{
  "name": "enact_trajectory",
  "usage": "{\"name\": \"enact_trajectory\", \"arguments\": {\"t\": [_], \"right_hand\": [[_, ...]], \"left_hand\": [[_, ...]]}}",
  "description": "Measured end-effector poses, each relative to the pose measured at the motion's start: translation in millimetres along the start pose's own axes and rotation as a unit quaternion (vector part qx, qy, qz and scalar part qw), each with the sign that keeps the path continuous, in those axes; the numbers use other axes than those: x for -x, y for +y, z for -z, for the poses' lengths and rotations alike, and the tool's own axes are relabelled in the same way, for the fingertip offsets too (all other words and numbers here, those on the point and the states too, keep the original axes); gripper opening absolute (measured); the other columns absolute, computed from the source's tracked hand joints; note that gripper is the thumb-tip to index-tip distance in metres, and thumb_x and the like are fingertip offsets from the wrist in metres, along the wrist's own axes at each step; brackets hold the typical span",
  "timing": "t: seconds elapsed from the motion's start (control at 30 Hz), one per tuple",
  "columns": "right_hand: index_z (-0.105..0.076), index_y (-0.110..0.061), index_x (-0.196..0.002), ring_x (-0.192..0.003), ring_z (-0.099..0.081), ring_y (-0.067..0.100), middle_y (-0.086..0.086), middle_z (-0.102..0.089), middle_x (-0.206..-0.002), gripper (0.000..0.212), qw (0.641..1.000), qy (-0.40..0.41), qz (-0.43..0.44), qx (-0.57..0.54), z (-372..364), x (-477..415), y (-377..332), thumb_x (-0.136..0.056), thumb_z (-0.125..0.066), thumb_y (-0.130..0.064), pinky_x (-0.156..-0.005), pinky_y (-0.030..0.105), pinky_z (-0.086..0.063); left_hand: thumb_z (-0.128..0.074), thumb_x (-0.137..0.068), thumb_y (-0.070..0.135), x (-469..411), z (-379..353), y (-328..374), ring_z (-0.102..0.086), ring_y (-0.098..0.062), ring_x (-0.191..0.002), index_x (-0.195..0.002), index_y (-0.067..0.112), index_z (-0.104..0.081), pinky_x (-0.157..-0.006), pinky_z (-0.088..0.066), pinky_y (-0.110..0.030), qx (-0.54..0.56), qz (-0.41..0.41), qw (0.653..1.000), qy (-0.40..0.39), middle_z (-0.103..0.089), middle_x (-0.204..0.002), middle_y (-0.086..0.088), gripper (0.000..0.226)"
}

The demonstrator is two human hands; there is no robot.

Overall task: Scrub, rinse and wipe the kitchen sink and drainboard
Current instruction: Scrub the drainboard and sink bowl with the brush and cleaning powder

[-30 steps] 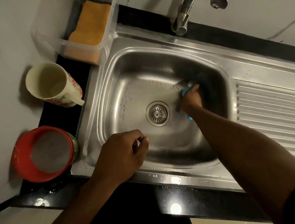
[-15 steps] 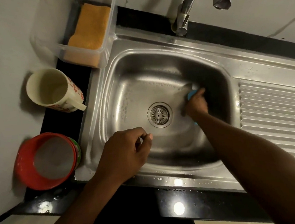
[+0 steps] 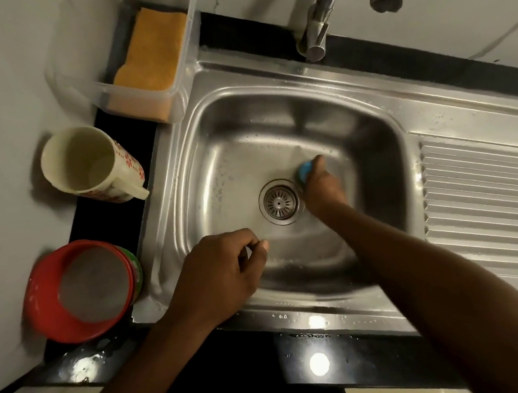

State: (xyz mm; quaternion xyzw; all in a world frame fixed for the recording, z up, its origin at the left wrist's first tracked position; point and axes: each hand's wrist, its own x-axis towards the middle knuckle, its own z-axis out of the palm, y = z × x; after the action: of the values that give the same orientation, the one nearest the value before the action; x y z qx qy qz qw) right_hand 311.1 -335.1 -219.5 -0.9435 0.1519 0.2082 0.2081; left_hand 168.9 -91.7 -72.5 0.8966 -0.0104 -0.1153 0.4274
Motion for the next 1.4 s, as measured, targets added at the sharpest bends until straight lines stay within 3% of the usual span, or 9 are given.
{"name": "enact_trajectory", "arguments": {"t": [0.07,0.17,0.23,0.43,0.57,0.87,1.07,1.17,1.4], "right_hand": [[-0.009,-0.015,-0.163,-0.134,-0.052,0.042,0.021,-0.049,-0.150,0.075,0.996,0.021,-0.076,-0.027,23,-14,18,-0.105,-0.055,-0.025,-0.108,0.046,-0.043],[-0.001,-0.016,-0.164,-0.128,-0.057,0.040,0.022,-0.050,-0.148,0.086,0.991,0.034,-0.115,-0.052,29,-27,2,-0.102,-0.060,-0.024,-0.097,0.045,-0.050],[-0.012,-0.013,-0.159,-0.113,-0.064,0.039,0.020,-0.062,-0.131,0.070,0.993,0.041,-0.068,-0.084,15,-29,-29,-0.103,-0.052,-0.026,-0.081,0.038,-0.047],[-0.020,-0.026,-0.149,-0.091,-0.071,0.033,0.015,-0.070,-0.109,0.062,0.989,-0.060,0.114,-0.070,-58,30,-132,-0.100,-0.058,-0.016,-0.081,0.050,-0.061],[-0.024,-0.026,-0.139,-0.079,-0.068,0.031,0.016,-0.070,-0.103,0.054,0.975,-0.113,0.186,0.034,-58,53,-104,-0.098,-0.057,-0.013,-0.067,0.046,-0.059],[-0.019,-0.013,-0.155,-0.106,-0.066,0.042,0.024,-0.068,-0.121,0.062,0.999,-0.007,0.046,0.019,3,-27,-48,-0.104,-0.051,-0.021,-0.079,0.041,-0.046],[-0.025,-0.023,-0.139,-0.074,-0.070,0.033,0.015,-0.071,-0.100,0.043,0.969,-0.118,0.216,0.020,-66,63,-97,-0.104,-0.051,-0.024,-0.059,0.038,-0.052],[-0.025,-0.024,-0.137,-0.084,-0.070,0.042,0.017,-0.069,-0.119,0.039,0.937,-0.187,0.286,0.078,-67,87,-66,-0.106,-0.047,-0.033,-0.071,0.048,-0.058],[-0.025,-0.026,-0.139,-0.081,-0.067,0.032,0.017,-0.070,-0.108,0.043,0.980,-0.066,0.165,0.091,-29,6,-53,-0.104,-0.050,-0.028,-0.071,0.044,-0.056]], "left_hand": [[-0.057,-0.099,0.048,-1,0,-3,-0.059,-0.011,-0.055,-0.077,0.027,-0.063,-0.055,-0.052,-0.035,0.004,0.001,1.000,0.002,-0.058,-0.057,0.009,0.031],[-0.058,-0.100,0.046,1,-1,-9,-0.060,-0.010,-0.056,-0.079,0.028,-0.064,-0.056,-0.053,-0.035,0.007,0.004,1.000,0.000,-0.058,-0.057,0.010,0.028],[-0.059,-0.100,0.046,4,-1,-12,-0.060,-0.009,-0.056,-0.081,0.029,-0.065,-0.056,-0.053,-0.034,0.008,0.008,1.000,-0.004,-0.059,-0.057,0.011,0.027],[-0.058,-0.099,0.052,4,3,-15,-0.059,-0.008,-0.057,-0.081,0.029,-0.065,-0.055,-0.049,-0.030,-0.014,0.029,0.999,0.002,-0.056,-0.055,0.012,0.030],[-0.063,-0.099,0.044,2,3,-10,-0.058,-0.011,-0.056,-0.076,0.028,-0.063,-0.053,-0.047,-0.030,-0.011,0.011,1.000,0.011,-0.055,-0.055,0.010,0.028],[-0.062,-0.100,0.043,0,3,-12,-0.062,-0.010,-0.059,-0.080,0.028,-0.068,-0.054,-0.043,-0.018,-0.001,0.012,1.000,-0.002,-0.058,-0.056,0.010,0.026],[-0.062,-0.100,0.042,2,3,-15,-0.060,-0.009,-0.058,-0.083,0.026,-0.067,-0.056,-0.052,-0.034,-0.012,0.015,1.000,-0.002,-0.061,-0.060,0.009,0.024],[-0.060,-0.101,0.044,0,2,-14,-0.062,-0.009,-0.059,-0.086,0.027,-0.068,-0.058,-0.054,-0.033,-0.007,0.010,1.000,-0.006,-0.062,-0.063,0.010,0.025],[-0.063,-0.100,0.042,-2,3,-19,-0.060,-0.012,-0.057,-0.076,0.027,-0.064,-0.053,-0.047,-0.026,0.002,0.021,1.000,0.019,-0.058,-0.056,0.009,0.029]]}}
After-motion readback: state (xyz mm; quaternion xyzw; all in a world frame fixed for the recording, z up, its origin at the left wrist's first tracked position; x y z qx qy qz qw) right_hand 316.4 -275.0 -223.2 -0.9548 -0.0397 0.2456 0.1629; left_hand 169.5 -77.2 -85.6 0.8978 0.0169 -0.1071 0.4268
